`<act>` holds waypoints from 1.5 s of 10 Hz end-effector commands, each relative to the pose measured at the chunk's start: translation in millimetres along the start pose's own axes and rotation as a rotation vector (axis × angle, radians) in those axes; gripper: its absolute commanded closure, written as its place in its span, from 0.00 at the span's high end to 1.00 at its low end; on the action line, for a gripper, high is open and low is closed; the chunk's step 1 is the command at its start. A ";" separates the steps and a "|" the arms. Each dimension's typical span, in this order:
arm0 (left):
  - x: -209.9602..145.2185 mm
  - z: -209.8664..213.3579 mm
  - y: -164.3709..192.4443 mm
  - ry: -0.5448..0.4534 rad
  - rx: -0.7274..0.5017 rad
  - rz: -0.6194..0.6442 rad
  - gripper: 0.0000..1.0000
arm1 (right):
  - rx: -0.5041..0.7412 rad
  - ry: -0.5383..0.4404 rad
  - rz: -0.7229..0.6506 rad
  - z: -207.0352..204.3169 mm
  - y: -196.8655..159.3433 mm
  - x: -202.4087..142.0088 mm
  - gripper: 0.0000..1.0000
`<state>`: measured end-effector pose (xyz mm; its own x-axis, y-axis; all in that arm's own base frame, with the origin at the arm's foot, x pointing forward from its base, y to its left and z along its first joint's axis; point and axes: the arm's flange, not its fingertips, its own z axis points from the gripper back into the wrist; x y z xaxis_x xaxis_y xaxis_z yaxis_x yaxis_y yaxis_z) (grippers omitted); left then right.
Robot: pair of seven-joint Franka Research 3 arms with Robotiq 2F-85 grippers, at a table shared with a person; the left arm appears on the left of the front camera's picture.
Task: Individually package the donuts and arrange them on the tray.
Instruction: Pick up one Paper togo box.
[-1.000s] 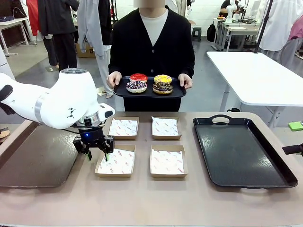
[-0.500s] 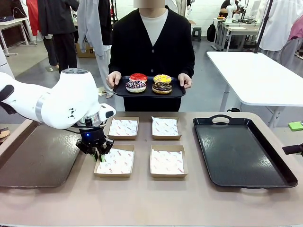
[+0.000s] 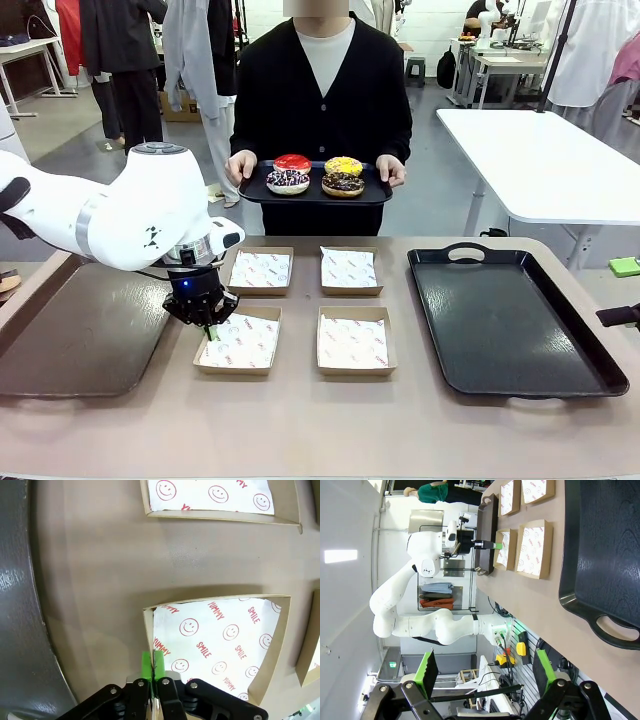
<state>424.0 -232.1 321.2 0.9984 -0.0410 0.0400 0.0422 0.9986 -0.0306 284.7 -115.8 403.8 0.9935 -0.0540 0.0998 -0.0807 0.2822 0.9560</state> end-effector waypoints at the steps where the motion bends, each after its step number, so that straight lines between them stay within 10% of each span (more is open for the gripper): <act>1: -0.1 5.2 -4.6 0.010 0.044 0.019 0.00 | -0.001 -0.007 -0.002 -0.9 -0.5 0.1 1.00; 9: 5.5 152.8 -1.3 -0.068 0.050 0.049 0.00 | -0.001 -0.007 -0.002 -0.9 -0.5 0.1 1.00; 15: 92.6 191.6 4.9 -0.042 0.049 0.102 0.00 | -0.001 -0.007 -0.002 -0.9 -0.5 0.1 1.00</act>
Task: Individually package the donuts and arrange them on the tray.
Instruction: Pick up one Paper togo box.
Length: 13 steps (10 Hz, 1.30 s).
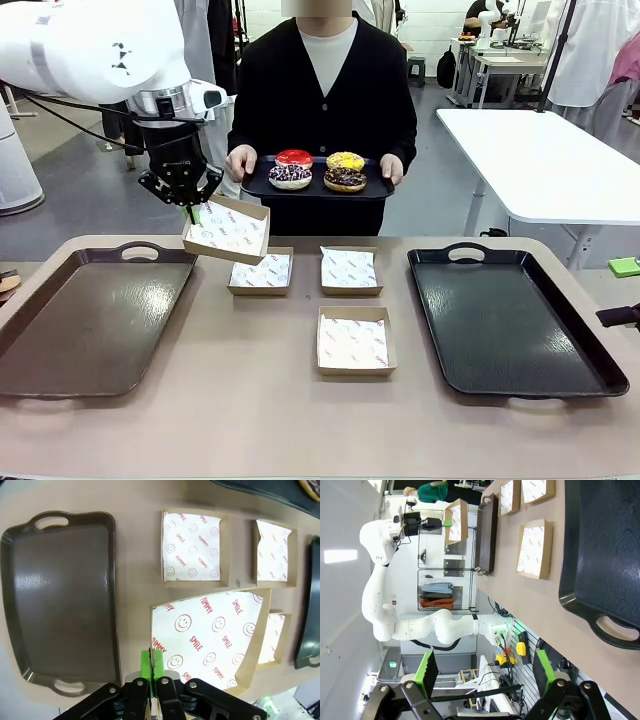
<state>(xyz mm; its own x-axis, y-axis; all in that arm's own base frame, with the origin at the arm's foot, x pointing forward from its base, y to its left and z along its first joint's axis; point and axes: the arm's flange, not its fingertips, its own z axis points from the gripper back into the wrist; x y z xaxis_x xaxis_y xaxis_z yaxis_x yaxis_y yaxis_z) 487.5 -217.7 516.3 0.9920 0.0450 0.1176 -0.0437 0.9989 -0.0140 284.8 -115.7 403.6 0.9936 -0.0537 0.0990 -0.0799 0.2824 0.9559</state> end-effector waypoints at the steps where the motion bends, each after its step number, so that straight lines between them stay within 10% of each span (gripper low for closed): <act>1: 34.6 -9.5 -9.2 0.057 0.019 0.016 0.00 | -0.001 -0.007 -0.001 -0.7 -0.3 0.0 1.00; 13: 63.9 -58.8 -10.0 0.113 -0.012 0.021 0.00 | -0.001 -0.007 -0.001 -0.7 -0.3 0.0 1.00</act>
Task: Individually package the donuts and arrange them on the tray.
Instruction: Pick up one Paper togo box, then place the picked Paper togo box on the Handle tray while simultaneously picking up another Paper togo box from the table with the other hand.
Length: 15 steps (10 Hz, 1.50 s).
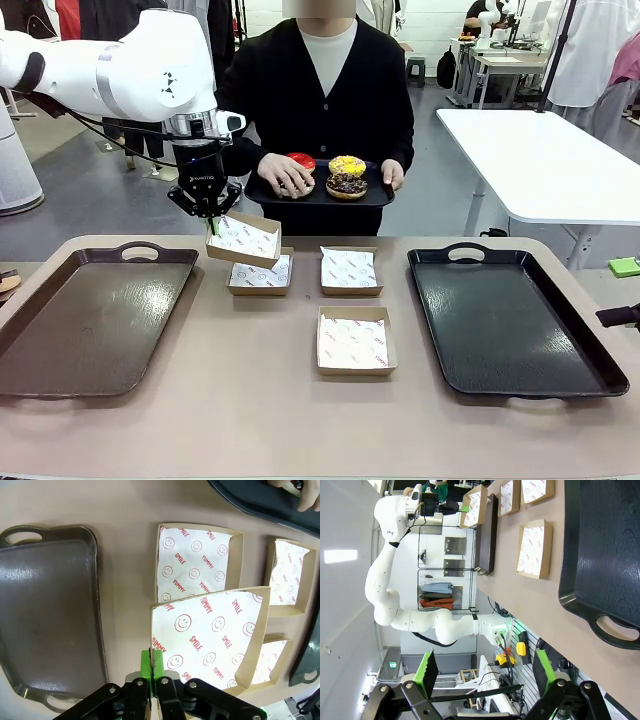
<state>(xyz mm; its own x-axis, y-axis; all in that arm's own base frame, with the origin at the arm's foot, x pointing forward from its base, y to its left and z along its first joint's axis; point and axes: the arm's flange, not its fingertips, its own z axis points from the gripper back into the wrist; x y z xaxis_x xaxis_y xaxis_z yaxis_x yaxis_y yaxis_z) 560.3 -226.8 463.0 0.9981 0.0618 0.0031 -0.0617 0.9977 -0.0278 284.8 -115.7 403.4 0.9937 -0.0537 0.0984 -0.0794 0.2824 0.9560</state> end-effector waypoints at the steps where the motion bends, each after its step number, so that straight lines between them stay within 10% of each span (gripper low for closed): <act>1: -1.9 2.7 1.5 -0.001 0.000 0.003 0.00 | -0.001 -0.007 -0.001 -0.7 -0.2 0.0 1.00; 15: -1.9 2.7 1.5 -0.001 0.000 0.003 0.00 | -0.001 -0.007 -0.001 -0.7 -0.2 0.0 1.00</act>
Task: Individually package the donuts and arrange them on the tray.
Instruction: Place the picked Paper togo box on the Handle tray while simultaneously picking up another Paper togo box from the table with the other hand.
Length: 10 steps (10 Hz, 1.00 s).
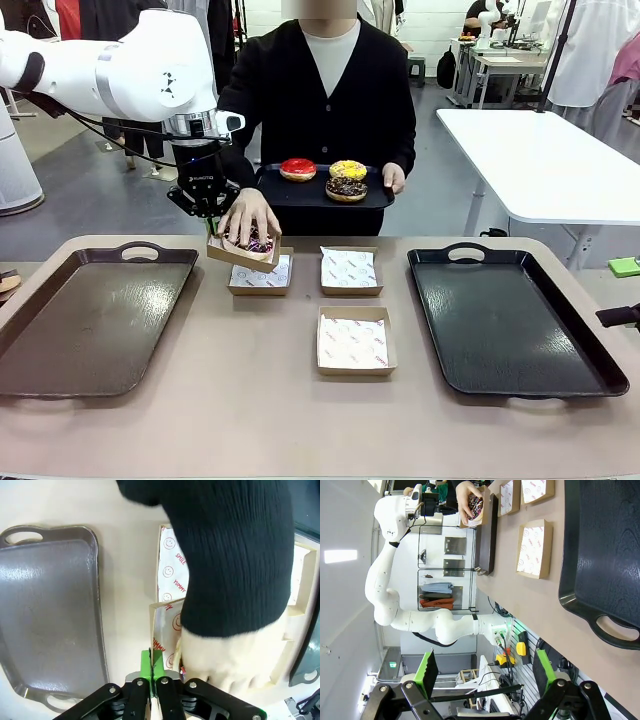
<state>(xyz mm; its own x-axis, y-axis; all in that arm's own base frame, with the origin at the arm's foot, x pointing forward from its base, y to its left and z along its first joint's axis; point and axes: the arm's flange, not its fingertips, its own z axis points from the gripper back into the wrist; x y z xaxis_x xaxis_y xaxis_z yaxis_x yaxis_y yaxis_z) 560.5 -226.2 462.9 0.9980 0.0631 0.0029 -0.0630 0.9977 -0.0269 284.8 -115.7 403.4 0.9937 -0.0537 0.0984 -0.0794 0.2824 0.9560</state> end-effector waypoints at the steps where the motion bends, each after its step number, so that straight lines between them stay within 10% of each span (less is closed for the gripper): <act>1: -2.1 2.7 0.9 -0.001 -0.001 0.001 0.00 | -0.001 -0.007 -0.001 -0.7 -0.2 0.0 1.00; 10: -0.1 0.0 -0.3 0.000 0.000 -0.001 0.01 | -0.024 0.077 0.008 -0.6 5.6 0.2 1.00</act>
<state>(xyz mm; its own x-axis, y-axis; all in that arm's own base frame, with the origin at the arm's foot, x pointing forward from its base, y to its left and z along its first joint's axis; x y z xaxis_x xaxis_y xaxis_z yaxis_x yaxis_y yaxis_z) 560.4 -226.6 462.6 0.9981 0.0623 0.0025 -0.0622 0.9977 -0.0268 284.3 -113.9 403.6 0.9949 -0.0371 0.0938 -0.0794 0.2861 0.9549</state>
